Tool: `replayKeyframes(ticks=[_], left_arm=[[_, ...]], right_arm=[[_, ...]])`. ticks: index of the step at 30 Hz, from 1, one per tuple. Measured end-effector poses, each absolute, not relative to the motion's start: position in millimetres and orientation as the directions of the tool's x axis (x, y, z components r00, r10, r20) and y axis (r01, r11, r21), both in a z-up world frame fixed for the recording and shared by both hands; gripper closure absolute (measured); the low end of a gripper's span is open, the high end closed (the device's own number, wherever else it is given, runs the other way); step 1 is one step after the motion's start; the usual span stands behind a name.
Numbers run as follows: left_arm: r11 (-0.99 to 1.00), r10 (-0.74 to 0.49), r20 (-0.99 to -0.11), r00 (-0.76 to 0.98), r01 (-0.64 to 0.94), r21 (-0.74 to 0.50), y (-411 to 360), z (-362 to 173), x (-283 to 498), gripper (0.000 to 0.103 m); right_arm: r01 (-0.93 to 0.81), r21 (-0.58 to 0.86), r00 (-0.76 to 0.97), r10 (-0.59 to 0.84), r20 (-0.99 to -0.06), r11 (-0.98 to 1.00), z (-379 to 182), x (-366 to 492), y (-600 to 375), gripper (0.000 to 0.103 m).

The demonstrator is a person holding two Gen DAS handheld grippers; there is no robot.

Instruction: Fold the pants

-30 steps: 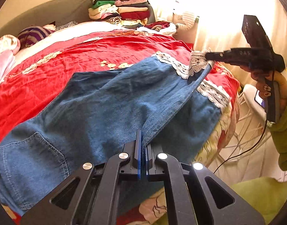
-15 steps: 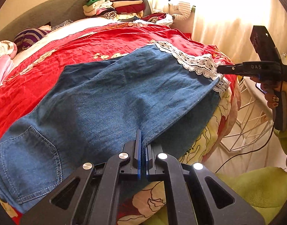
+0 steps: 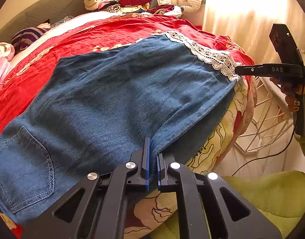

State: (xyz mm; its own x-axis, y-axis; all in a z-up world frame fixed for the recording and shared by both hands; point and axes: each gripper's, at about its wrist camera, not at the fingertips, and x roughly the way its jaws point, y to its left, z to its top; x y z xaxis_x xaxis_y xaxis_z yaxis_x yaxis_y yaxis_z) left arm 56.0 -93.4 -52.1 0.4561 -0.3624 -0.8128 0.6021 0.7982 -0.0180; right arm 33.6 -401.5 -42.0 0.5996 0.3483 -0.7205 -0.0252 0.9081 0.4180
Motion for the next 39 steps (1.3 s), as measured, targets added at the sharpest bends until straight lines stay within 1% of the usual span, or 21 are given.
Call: replayKeyframes(ticks=[1, 2, 5, 7, 10, 12, 16, 20, 22, 25, 26, 27, 29, 30, 31, 32, 33, 35, 36, 38, 39], left_arm=[[0.799, -0.364, -0.813, 0.454, 0.601, -0.022, -93, -53, 57, 0.097], [0.799, -0.363, -0.814, 0.453, 0.600, -0.022, -93, -53, 57, 0.097], [0.802, -0.360, -0.816, 0.453, 0.597, -0.023, -94, -54, 57, 0.097], [0.802, -0.354, -0.817, 0.456, 0.597, -0.014, -95, -53, 56, 0.097], [0.804, -0.347, -0.819, 0.457, 0.595, -0.008, -95, -53, 54, 0.097], [0.805, -0.343, -0.820, 0.457, 0.593, -0.006, -96, -54, 54, 0.097], [0.806, -0.340, -0.826, 0.449, 0.592, -0.010, -95, -55, 53, 0.097], [0.802, -0.349, -0.828, 0.439, 0.596, -0.022, -92, -53, 51, 0.097], [0.792, -0.367, -0.833, 0.414, 0.609, -0.047, -90, -51, 50, 0.092], [0.796, -0.424, -0.814, 0.396, 0.592, -0.127, -68, -36, 48, 0.073], [0.806, -0.423, -0.807, 0.412, 0.577, -0.128, -60, -30, 47, 0.063], [0.815, -0.423, -0.799, 0.427, 0.565, -0.130, -52, -25, 46, 0.058], [0.837, -0.437, -0.764, 0.476, 0.526, -0.150, -28, -8, 43, 0.058], [0.855, -0.428, -0.750, 0.504, 0.495, -0.155, -15, -1, 43, 0.053], [0.886, -0.393, -0.740, 0.545, 0.440, -0.146, 2, 6, 44, 0.049], [0.914, -0.351, -0.734, 0.581, 0.384, -0.134, 18, 11, 45, 0.040], [0.930, -0.322, -0.732, 0.600, 0.345, -0.126, 28, 13, 46, 0.037], [0.967, -0.237, -0.734, 0.637, 0.226, -0.117, 59, 15, 51, 0.034], [0.983, -0.183, -0.740, 0.647, 0.145, -0.115, 78, 13, 54, 0.026], [0.994, -0.105, -0.755, 0.647, 0.038, -0.105, 99, 9, 59, 0.019], [0.993, -0.087, -0.762, 0.641, -0.001, -0.115, 110, 5, 61, 0.018]], right_arm=[[-0.021, 0.419, 0.603, 0.346, -0.719, 0.908, -41, 32, -403, 0.090], [-0.013, 0.414, 0.610, 0.335, -0.718, 0.910, -39, 31, -405, 0.085], [-0.016, 0.361, 0.672, 0.277, -0.686, 0.933, -21, 22, -408, 0.084], [-0.076, 0.317, 0.708, 0.275, -0.651, 0.945, -6, 18, -397, 0.083], [-0.219, 0.273, 0.713, 0.345, -0.610, 0.937, 9, 16, -361, 0.075], [-0.283, 0.250, 0.698, 0.378, -0.608, 0.926, 11, 20, -341, 0.074], [-0.336, 0.248, 0.647, 0.414, -0.641, 0.909, -3, 33, -317, 0.072], [-0.273, 0.229, 0.567, 0.349, -0.746, 0.934, -37, 48, -313, 0.072], [-0.255, 0.262, 0.538, 0.362, -0.762, 0.931, -51, 50, -320, 0.072], [-0.257, 0.280, 0.542, 0.378, -0.751, 0.925, -52, 49, -323, 0.072], [-0.258, 0.280, 0.540, 0.378, -0.752, 0.925, -51, 49, -322, 0.072], [-0.258, 0.284, 0.540, 0.381, -0.750, 0.924, -50, 50, -324, 0.072], [-0.261, 0.291, 0.560, 0.389, -0.731, 0.921, -43, 47, -326, 0.071], [-0.263, 0.283, 0.572, 0.385, -0.725, 0.922, -39, 46, -326, 0.070], [-0.265, 0.277, 0.581, 0.382, -0.719, 0.924, -36, 44, -326, 0.070], [-0.266, 0.274, 0.586, 0.380, -0.715, 0.924, -34, 43, -326, 0.069], [-0.265, 0.272, 0.591, 0.378, -0.712, 0.925, -32, 42, -326, 0.069], [-0.270, 0.268, 0.601, 0.379, -0.704, 0.925, -26, 42, -325, 0.067], [-0.273, 0.262, 0.604, 0.377, -0.702, 0.925, -24, 42, -324, 0.066], [-0.280, 0.256, 0.605, 0.377, -0.701, 0.925, -23, 42, -322, 0.064], [-0.284, 0.256, 0.604, 0.380, -0.701, 0.924, -23, 43, -322, 0.061]])
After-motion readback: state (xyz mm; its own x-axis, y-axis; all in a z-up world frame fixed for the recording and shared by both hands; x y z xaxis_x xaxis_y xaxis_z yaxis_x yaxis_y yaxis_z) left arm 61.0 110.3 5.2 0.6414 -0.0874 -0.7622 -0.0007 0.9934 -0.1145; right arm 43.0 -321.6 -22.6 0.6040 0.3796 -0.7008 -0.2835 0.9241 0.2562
